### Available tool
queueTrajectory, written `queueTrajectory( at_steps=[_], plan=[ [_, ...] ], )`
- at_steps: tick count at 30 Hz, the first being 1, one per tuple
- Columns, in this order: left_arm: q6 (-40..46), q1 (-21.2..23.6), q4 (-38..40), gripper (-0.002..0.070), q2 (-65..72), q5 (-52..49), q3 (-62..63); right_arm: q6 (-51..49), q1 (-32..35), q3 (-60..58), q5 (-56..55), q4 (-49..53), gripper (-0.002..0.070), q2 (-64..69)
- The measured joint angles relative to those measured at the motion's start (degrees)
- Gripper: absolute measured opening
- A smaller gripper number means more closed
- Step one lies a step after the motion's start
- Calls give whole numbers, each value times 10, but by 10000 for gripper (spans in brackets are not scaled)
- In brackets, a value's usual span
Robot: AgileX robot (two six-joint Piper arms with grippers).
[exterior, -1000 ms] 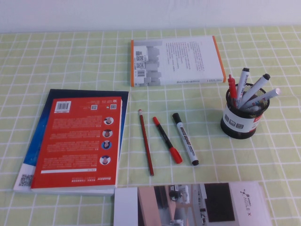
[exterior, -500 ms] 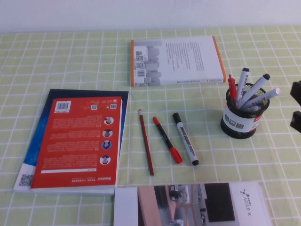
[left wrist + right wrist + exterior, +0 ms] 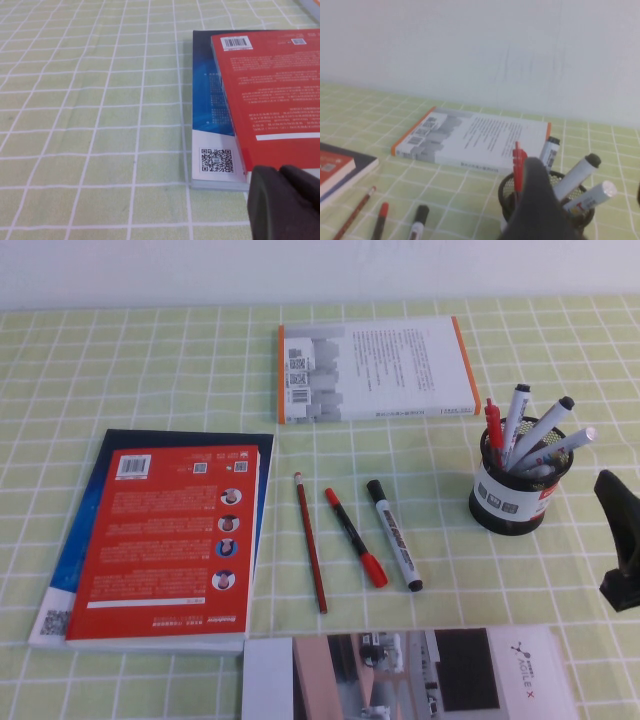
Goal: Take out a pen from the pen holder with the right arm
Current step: 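Take a marker out of the pen holder and lay it on the table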
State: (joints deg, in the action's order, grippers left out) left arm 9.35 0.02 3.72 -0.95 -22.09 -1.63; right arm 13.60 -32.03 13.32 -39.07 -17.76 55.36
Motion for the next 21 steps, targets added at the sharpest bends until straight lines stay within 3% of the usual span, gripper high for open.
queueTrajectory(
  at_steps=[5,14,21],
  plan=[
    [0,0,0,-5,0,0,0,-1,0,-9,-45,33,377,51],
    [0,0,0,-5,0,0,0,-16,0,-11,-238,96,381,235],
    [0,0,0,-5,0,0,0,-20,-1,-5,-255,111,382,320]
  ],
)
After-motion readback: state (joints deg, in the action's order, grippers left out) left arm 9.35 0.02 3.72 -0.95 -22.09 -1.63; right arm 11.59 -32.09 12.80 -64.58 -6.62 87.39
